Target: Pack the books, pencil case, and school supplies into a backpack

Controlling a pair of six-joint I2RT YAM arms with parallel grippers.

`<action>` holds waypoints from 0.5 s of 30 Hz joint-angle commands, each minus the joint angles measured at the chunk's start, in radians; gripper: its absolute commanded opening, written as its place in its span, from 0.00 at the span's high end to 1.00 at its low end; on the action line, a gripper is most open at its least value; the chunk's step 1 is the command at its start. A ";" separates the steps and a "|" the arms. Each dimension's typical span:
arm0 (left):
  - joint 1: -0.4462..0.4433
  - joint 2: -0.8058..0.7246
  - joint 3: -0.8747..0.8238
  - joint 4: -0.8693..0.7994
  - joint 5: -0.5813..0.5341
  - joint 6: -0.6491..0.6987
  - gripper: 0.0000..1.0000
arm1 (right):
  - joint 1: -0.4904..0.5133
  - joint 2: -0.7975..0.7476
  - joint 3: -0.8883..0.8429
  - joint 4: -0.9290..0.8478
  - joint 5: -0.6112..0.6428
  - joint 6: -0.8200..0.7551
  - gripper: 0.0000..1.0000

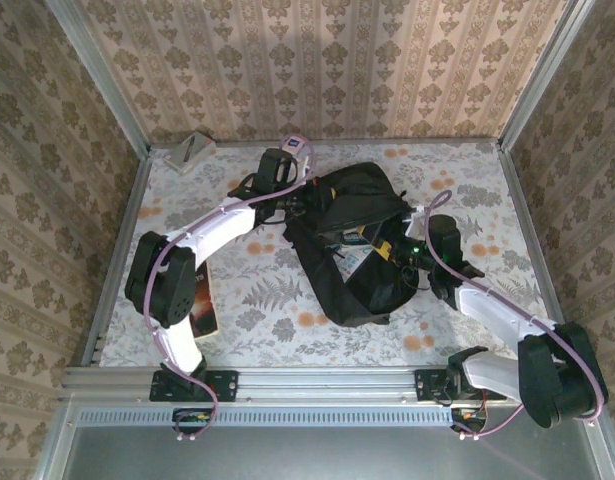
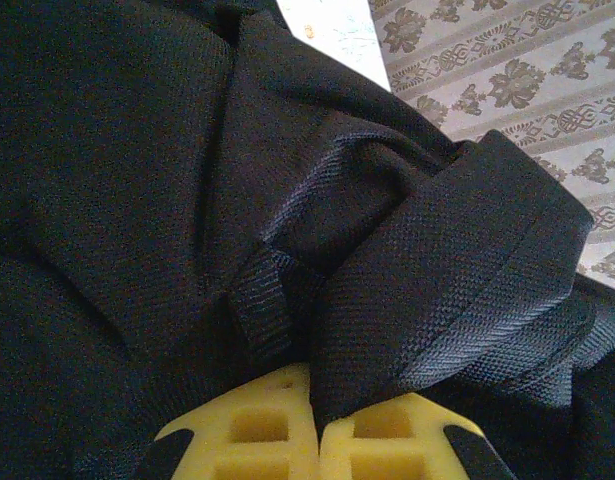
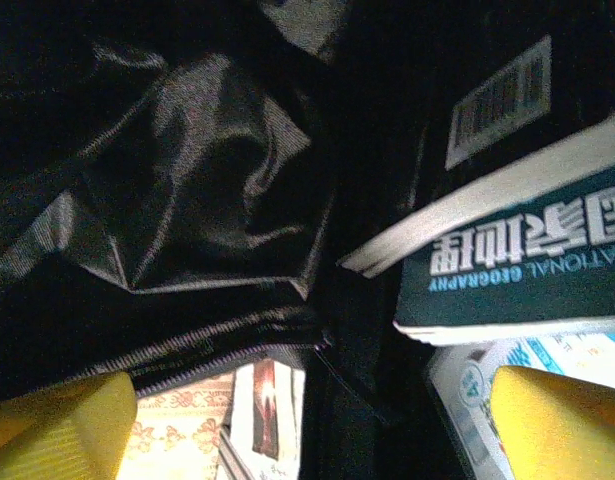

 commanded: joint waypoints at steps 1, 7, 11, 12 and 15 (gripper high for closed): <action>-0.013 0.027 0.040 0.023 -0.038 -0.037 1.00 | -0.003 0.047 0.080 0.249 -0.023 0.009 0.07; -0.057 0.020 0.054 0.035 -0.035 -0.055 1.00 | 0.013 0.100 0.154 0.095 0.172 0.092 0.09; -0.067 0.018 0.047 0.055 -0.042 -0.073 1.00 | 0.013 0.144 0.159 0.137 0.218 0.247 0.15; -0.067 0.019 0.045 0.051 -0.052 -0.072 1.00 | 0.014 0.143 0.168 0.121 0.220 0.272 0.16; -0.064 0.028 0.039 0.040 -0.089 -0.073 1.00 | 0.016 0.102 0.179 0.061 0.247 0.327 0.21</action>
